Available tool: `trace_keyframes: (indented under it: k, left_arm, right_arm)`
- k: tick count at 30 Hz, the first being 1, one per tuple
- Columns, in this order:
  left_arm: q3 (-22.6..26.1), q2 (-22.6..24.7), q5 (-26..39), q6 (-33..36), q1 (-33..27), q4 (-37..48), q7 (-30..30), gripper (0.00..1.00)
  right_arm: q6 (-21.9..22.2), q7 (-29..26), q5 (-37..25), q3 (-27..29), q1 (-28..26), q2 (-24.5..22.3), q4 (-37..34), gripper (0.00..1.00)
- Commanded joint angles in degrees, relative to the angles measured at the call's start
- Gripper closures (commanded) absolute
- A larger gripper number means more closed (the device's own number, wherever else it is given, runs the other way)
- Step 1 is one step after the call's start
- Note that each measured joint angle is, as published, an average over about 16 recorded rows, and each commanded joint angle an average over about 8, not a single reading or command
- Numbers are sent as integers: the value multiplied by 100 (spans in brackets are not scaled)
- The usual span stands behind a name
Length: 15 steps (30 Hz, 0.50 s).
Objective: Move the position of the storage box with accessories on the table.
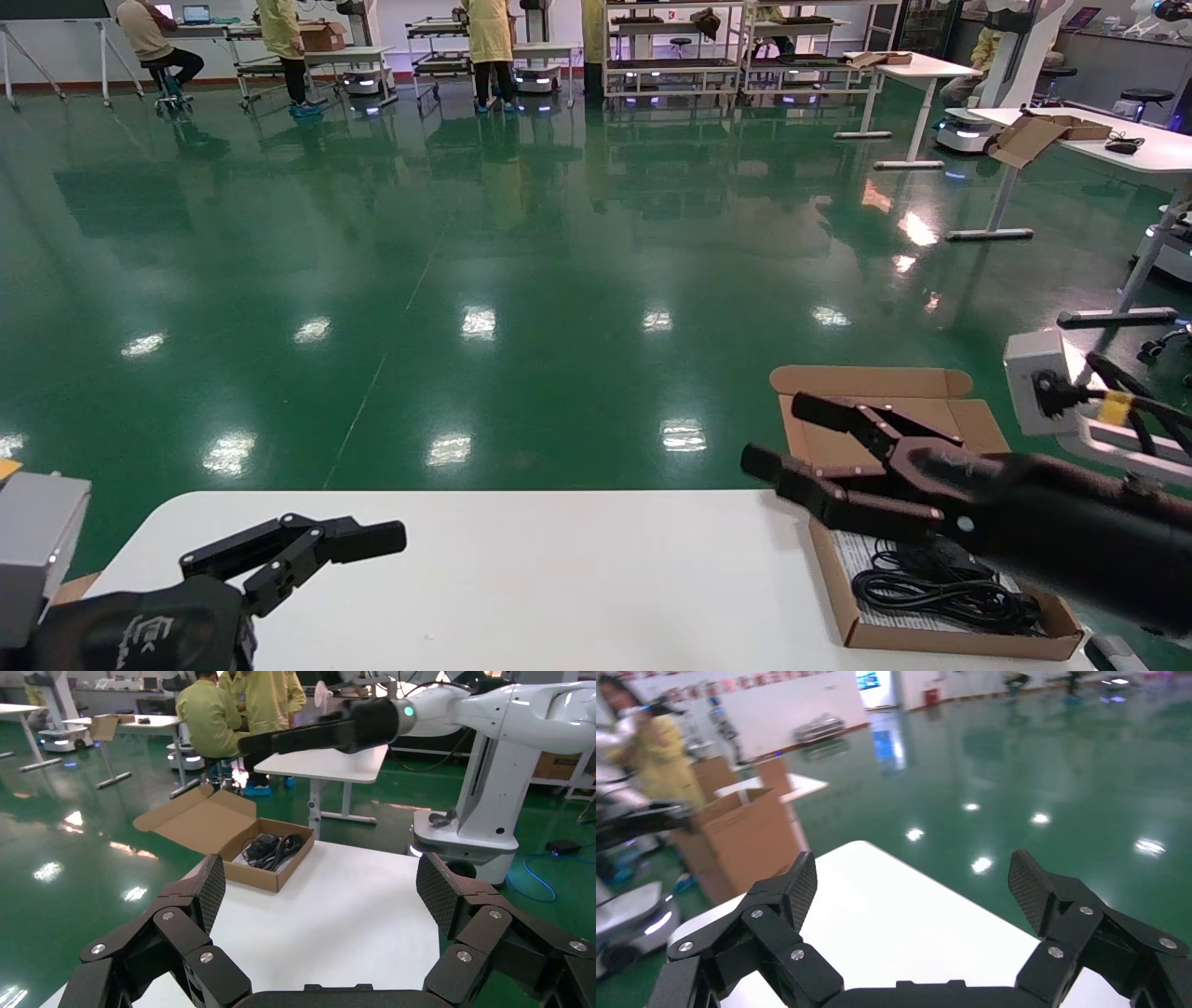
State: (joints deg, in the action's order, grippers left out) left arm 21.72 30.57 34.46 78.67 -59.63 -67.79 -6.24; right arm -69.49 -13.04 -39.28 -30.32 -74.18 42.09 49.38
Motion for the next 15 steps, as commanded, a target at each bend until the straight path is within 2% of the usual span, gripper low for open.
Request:
trace_keyframes:
  k: [1,15]
  left_arm:
    - [0,0,0,0,0,0,0,0]
    - [0,0,0,0,0,0,0,0]
  right_arm:
    - [-157,22,-25,139,122,-68,234,0]
    - [-1241,176,-198,1096,967,-542,1855,0]
